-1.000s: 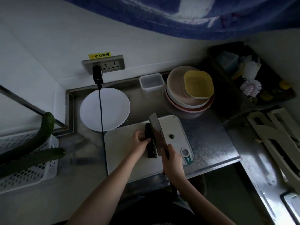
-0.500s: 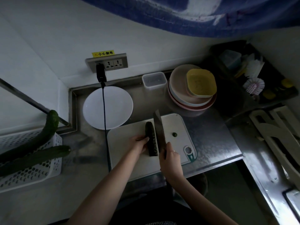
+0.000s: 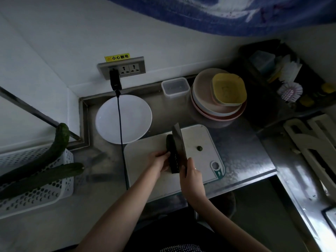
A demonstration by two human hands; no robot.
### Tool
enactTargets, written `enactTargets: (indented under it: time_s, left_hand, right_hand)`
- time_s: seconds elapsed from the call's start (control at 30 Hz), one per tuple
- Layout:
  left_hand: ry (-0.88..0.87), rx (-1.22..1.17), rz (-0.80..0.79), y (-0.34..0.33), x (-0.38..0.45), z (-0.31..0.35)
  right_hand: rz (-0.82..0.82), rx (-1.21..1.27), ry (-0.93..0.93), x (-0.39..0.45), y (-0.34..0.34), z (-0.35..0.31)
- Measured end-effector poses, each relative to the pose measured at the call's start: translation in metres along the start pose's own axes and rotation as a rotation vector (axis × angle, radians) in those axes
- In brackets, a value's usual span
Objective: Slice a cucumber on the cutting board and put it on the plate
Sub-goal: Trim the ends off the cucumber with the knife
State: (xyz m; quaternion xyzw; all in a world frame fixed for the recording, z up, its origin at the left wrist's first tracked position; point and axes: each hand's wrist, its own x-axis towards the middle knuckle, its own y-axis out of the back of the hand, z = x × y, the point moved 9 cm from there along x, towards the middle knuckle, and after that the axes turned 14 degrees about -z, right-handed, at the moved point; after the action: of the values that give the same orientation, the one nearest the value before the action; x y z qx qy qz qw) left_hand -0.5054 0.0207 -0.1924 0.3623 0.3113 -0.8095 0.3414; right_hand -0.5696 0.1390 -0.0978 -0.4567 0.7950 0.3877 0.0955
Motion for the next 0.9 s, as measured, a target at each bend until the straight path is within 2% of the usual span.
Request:
enactTargets:
  time_s: [0.37,0.9]
  left_hand:
    - [-0.025,-0.022,-0.014,-0.002,-0.003,0.002]
    - [-0.091,-0.009,-0.018,0.004,-0.019,0.009]
  right_hand:
    - [-0.007,-0.140,-0.048,-0.001,-0.013,-0.002]
    - [-0.028,-0.210,-0.075,-0.003,-0.022,-0.012]
